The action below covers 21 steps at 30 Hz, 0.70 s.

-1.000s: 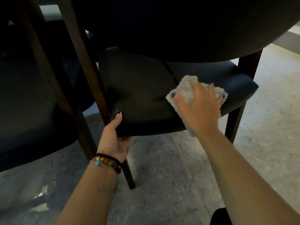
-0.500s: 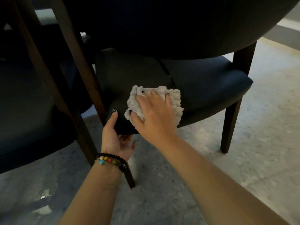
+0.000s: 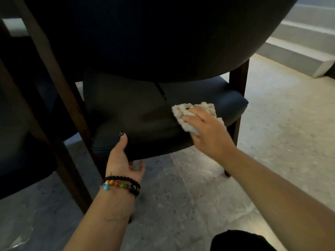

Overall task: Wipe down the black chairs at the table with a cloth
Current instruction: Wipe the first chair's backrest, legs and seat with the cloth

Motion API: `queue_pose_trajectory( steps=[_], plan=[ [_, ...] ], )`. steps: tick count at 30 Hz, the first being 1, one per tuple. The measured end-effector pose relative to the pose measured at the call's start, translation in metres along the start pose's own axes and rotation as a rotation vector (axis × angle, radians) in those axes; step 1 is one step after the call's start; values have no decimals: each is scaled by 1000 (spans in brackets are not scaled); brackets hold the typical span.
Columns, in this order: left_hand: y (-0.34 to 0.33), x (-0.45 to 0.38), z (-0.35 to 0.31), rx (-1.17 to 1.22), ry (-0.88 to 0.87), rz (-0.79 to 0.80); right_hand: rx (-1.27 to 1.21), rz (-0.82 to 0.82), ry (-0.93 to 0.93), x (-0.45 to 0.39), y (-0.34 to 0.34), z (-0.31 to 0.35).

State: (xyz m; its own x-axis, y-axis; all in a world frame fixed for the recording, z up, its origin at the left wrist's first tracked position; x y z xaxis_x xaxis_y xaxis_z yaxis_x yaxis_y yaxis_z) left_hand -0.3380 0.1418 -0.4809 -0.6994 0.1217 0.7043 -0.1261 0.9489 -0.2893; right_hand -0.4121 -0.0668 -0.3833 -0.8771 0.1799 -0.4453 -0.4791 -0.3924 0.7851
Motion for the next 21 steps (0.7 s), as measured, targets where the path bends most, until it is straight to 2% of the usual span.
queue_pose_trajectory(
  steps=[4, 6, 8, 10, 11, 13, 15, 17, 21],
  plan=[
    [-1, 0, -1, -21, 18, 21, 68, -29, -103, 1, 38, -63],
    [0, -1, -2, -30, 17, 22, 77, -137, -230, -3, 63, -98],
    [1, -2, -3, -60, 5, 23, 50, -316, -446, -1, 92, -138],
    [0, -4, -3, -92, -6, 22, -46, -536, -633, 8, 111, -166],
    [0, -4, -3, -105, -11, 17, -129, -596, -710, 12, 111, -174],
    [1, -4, -3, -126, -23, 5, -335, -584, -814, 13, 89, -183],
    [3, -3, -4, -148, -37, -5, -467, -583, -854, 17, 70, -175],
    [4, -3, -4, -169, -50, -8, -482, -612, -864, 27, 57, -161],
    [2, 0, -4, -194, -65, 25, -450, -541, -700, 49, 17, -114]
  ],
)
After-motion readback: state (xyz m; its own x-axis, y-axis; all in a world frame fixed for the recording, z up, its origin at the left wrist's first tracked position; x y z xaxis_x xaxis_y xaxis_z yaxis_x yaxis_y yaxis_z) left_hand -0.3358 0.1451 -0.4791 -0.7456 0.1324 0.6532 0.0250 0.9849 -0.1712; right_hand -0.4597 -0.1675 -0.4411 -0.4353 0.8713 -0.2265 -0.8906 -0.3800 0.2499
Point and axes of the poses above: each hand's wrist, its own x-axis away from the middle knuckle, its own y-axis out of the back of the hand, z = x × y, the point moved 8 cm from there along -x, towards the middle knuckle, and after that the axes turned 13 degrees about -x, right-handed, at the moved point
